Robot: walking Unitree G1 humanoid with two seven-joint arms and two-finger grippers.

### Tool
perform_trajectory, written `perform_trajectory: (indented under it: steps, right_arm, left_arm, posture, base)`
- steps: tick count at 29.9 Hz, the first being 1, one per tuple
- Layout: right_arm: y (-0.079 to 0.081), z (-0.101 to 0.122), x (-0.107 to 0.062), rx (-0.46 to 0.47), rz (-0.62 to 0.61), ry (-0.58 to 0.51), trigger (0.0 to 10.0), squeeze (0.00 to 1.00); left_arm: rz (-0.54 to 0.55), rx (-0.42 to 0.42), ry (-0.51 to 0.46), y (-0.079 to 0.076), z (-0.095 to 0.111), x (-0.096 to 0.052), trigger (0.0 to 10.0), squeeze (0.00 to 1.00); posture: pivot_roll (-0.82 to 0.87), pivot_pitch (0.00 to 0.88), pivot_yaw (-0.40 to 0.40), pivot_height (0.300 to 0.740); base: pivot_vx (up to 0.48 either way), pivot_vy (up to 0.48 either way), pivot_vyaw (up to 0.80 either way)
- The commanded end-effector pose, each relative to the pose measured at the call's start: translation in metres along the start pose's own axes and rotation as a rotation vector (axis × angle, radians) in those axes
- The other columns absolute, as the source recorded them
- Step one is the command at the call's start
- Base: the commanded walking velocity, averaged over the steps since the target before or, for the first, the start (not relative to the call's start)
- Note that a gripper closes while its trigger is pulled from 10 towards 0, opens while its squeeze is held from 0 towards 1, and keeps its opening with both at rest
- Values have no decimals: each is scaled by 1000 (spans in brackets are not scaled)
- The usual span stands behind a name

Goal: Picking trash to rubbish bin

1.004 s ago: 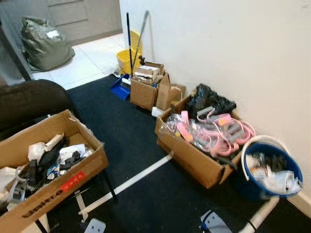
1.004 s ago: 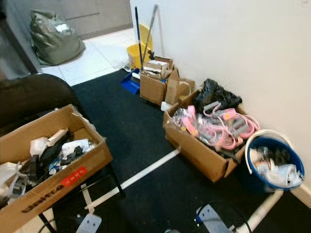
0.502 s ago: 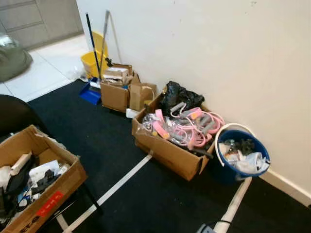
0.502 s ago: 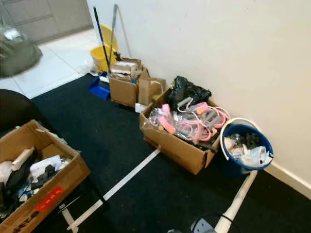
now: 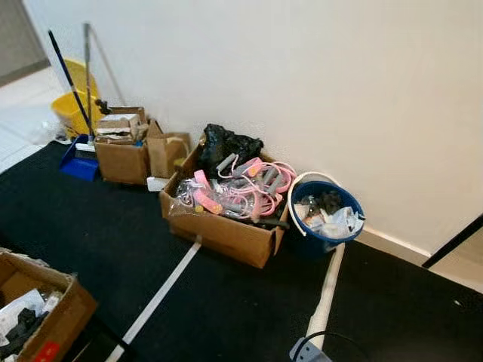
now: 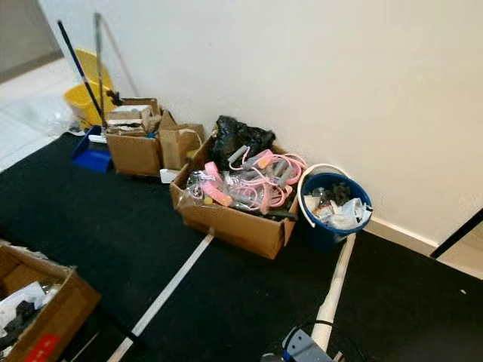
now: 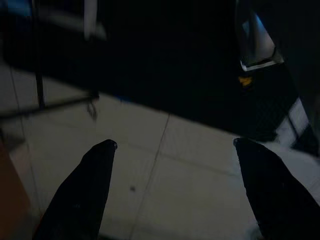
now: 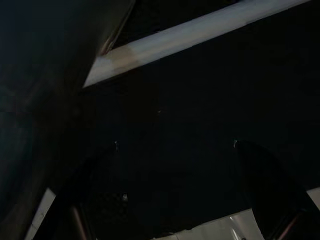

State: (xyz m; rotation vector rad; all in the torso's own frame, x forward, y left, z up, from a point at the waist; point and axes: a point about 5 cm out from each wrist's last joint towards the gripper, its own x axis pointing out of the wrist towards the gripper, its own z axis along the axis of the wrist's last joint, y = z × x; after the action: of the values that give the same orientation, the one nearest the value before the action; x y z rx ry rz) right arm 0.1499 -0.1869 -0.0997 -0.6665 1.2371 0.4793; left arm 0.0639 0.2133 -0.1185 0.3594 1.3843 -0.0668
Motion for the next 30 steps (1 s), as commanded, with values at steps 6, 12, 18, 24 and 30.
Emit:
perform_trajectory:
  steps: [6,12,18,24,30]
  right_arm:
    - [-7,-26,-2,-4,7,57,10000,0]
    - [-11,-28,-3,-18,2,69,10000,0]
    - [-15,-13,-3,-47,-3,40,10000,0]
    - [-21,-3,-3,-57,-9,17,10000,0]
    - [-23,1,-4,-75,-9,12,10000,0]
  left_arm:
    - [-32,-7,5,-6,-3,0,10000,0]
    - [-46,-15,16,-15,-8,-1,10000,0]
    - [-45,-24,29,-17,-14,-1,10000,0]
    - [-37,-25,29,-15,-14,-1,10000,0]
    - [-15,-63,32,-10,-14,-1,10000,0]
  posture:
    - [41,58,4,740]
    - [58,63,-11,740]
    - [74,60,-20,740]
    - [90,42,-24,740]
    - [95,25,-28,740]
  base:
    - [0,0,-774]
    - [0,0,-773]
    - [0,0,-775]
    - [0,0,-771]
    - [0,0,-772]
